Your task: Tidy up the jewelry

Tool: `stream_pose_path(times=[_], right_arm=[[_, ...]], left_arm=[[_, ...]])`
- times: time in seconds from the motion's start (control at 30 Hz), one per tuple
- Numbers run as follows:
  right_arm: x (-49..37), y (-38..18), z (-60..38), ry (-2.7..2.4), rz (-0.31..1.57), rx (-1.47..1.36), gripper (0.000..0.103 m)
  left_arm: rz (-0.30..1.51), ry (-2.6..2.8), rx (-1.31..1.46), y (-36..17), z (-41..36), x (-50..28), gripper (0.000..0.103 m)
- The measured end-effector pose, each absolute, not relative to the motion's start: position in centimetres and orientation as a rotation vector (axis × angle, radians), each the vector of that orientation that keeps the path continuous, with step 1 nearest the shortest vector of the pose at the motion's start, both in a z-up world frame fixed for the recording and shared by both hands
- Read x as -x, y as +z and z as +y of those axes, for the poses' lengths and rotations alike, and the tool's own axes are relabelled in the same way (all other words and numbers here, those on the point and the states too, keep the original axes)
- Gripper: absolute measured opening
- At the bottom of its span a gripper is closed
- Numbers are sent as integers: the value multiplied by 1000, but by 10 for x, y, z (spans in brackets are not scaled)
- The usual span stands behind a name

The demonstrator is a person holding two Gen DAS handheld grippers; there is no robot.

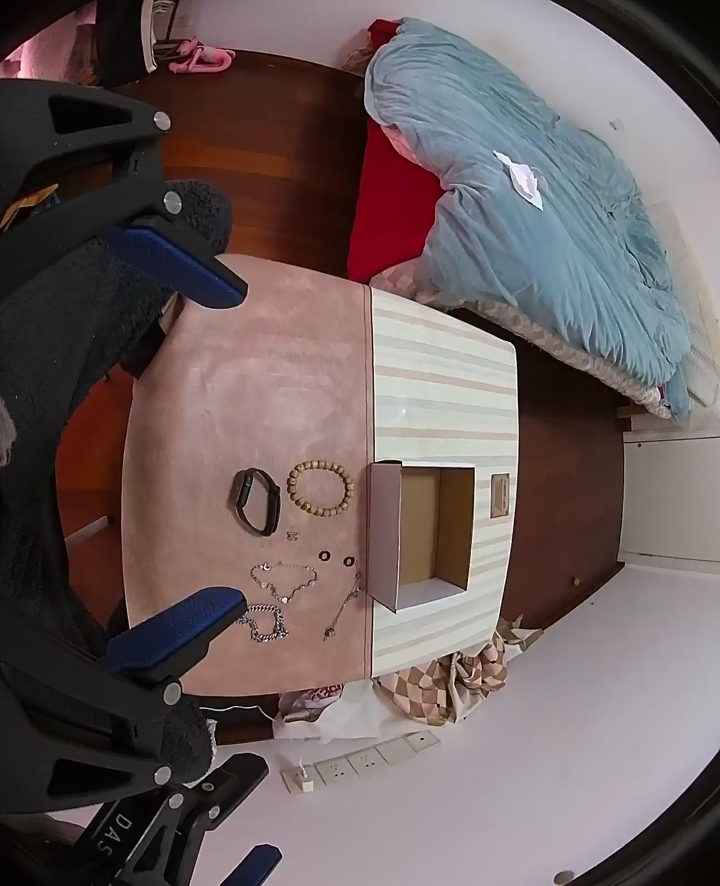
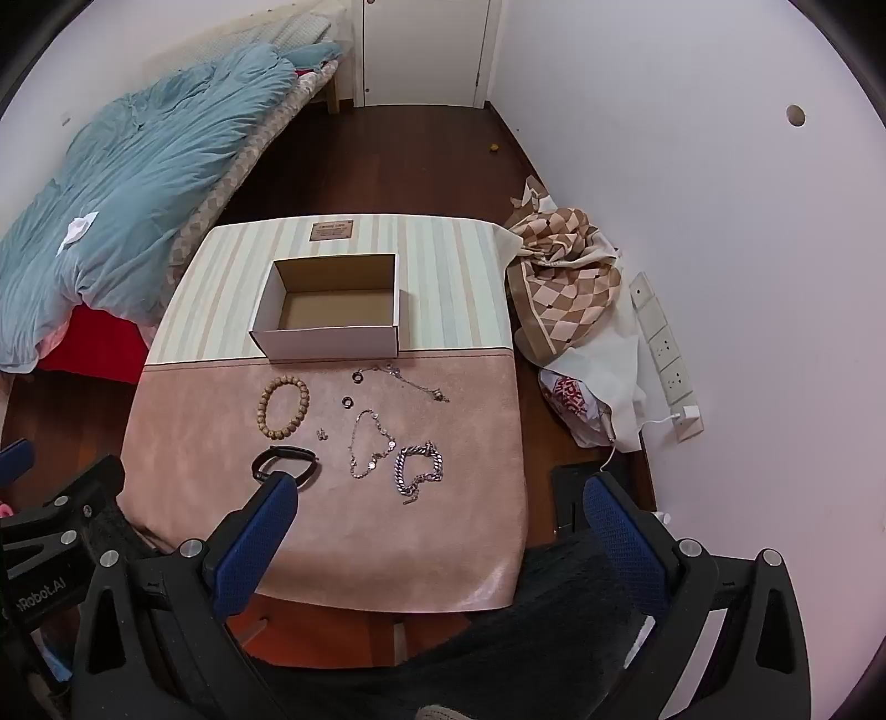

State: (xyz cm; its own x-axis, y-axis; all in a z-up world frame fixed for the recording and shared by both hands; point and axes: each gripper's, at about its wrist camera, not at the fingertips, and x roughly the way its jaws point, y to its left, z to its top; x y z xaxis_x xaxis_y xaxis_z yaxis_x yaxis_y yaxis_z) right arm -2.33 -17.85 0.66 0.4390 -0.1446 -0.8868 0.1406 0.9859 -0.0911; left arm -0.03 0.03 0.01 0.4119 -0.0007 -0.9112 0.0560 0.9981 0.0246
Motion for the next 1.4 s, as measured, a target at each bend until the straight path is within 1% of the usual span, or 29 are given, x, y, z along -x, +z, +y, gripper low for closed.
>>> stream_pose_path(times=[1.4], right_arm=[[32,17,-182,-181,1080,9,103]], left_arm=[[1101,-40,-73,15,-1,10,103]])
